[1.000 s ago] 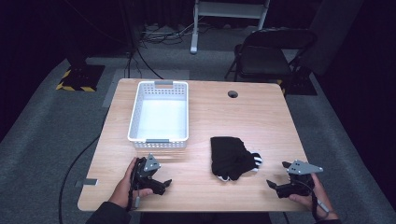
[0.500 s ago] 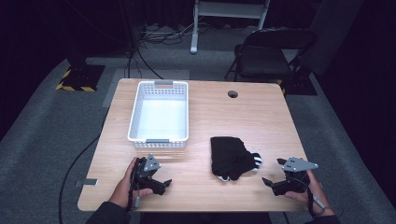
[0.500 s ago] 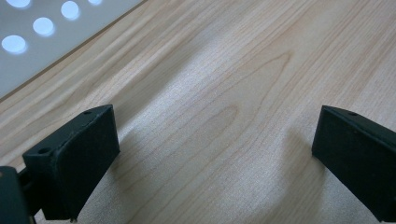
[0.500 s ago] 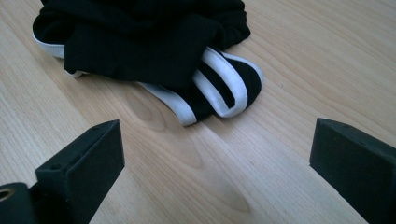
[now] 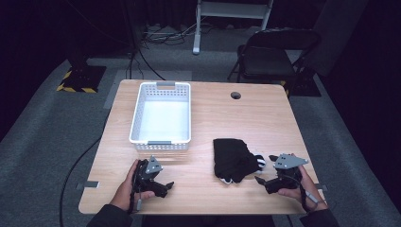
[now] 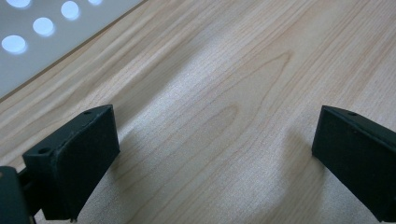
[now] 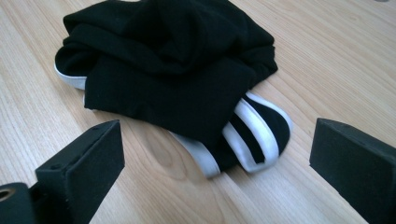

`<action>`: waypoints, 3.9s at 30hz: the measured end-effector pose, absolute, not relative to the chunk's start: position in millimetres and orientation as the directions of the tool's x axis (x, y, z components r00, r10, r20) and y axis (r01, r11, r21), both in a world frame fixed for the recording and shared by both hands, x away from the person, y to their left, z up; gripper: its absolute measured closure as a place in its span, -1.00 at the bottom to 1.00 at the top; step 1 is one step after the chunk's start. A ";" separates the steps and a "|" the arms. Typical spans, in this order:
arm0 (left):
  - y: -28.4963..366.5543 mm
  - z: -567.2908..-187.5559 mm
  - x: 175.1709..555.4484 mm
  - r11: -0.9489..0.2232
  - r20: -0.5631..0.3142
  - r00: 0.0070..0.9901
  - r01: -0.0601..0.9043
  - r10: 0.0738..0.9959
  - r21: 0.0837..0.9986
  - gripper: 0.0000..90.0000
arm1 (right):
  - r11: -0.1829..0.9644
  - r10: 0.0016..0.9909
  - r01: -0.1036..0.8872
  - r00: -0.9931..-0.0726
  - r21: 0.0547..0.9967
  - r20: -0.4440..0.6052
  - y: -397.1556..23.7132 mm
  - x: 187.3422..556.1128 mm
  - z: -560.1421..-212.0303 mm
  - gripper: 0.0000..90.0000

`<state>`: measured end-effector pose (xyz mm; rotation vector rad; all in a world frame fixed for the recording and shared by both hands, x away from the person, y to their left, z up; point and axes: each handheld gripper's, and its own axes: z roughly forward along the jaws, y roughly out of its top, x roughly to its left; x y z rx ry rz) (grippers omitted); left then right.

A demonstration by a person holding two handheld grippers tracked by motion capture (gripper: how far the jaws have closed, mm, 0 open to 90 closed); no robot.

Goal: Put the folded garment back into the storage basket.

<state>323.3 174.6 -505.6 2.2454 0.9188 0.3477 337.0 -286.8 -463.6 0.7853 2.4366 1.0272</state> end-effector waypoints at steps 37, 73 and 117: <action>174.8 -505.6 323.4 -0.523 -0.009 0.717 0.517 0.697 0.678 -0.99 | 0.613 0.552 0.307 -0.826 0.728 -0.117 -240.3 366.7 -466.8 -0.92; 175.2 -505.4 323.2 -0.526 -0.006 0.719 0.515 0.695 0.677 -0.99 | 0.580 0.576 0.404 -0.817 0.708 -0.005 -222.8 401.4 -486.1 -0.98; 175.2 -505.4 323.2 -0.527 -0.006 0.719 0.515 0.695 0.676 -0.99 | 0.378 0.549 0.371 -0.828 0.848 0.117 -230.4 387.1 -472.7 0.48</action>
